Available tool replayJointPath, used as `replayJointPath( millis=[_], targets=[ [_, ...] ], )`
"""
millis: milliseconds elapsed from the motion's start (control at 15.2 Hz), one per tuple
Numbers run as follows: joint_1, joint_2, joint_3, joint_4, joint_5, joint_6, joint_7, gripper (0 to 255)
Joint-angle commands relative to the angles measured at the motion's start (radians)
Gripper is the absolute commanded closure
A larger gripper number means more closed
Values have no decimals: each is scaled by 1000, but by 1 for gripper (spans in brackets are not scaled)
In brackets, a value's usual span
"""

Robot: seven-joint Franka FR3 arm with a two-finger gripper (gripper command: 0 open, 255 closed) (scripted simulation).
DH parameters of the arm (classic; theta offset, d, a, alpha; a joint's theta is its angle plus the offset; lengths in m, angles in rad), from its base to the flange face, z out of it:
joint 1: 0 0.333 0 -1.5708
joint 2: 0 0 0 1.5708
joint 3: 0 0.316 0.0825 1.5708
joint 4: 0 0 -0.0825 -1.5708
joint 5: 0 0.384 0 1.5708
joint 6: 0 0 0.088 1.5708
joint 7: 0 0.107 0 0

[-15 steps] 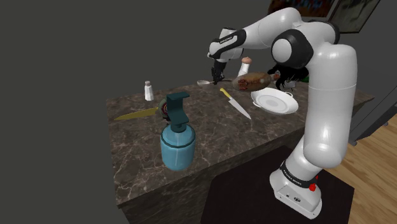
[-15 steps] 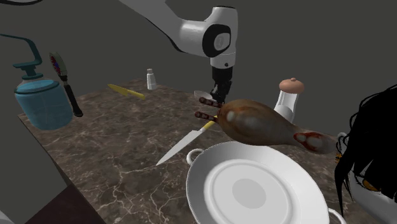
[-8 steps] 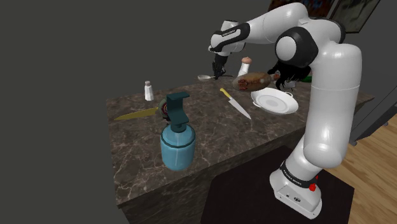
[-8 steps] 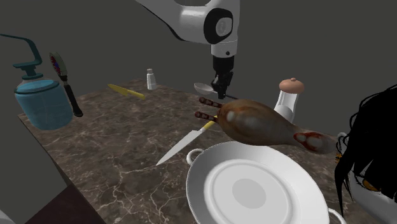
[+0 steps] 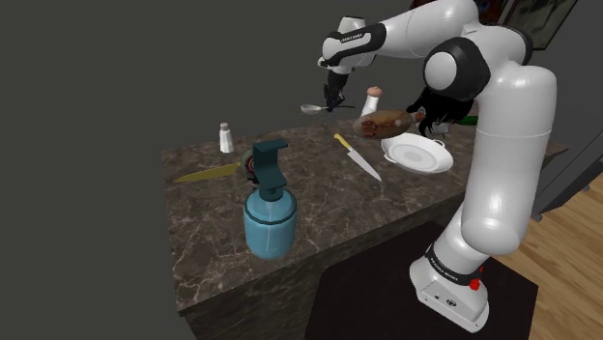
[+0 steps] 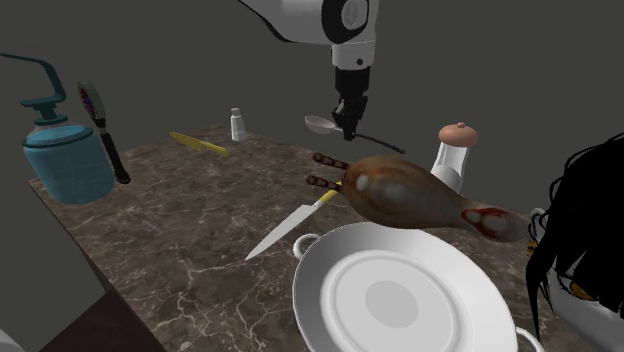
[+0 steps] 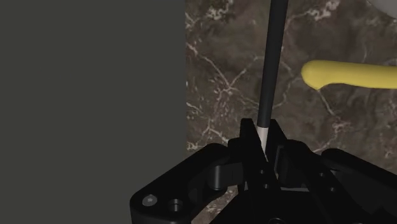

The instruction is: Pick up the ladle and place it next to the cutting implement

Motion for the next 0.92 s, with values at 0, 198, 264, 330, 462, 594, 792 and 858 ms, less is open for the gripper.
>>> replayJointPath(
  millis=[0, 198, 264, 330, 462, 594, 792, 858],
  targets=[
    [0, -6, -2, 20, -5, -26, 3, 255],
    [22, -42, -3, -14, -23, -24, 26, 255],
    [43, -74, -2, -56, -39, -9, 49, 255],
    [64, -105, 0, -97, -55, 5, 72, 255],
    [102, -165, 6, -173, -89, 29, 122, 255],
    [136, -222, 16, -242, -122, 49, 175, 255],
    [180, -301, 39, -335, -169, 72, 258, 255],
    [193, -325, 48, -363, -183, 78, 286, 255]
  ],
)
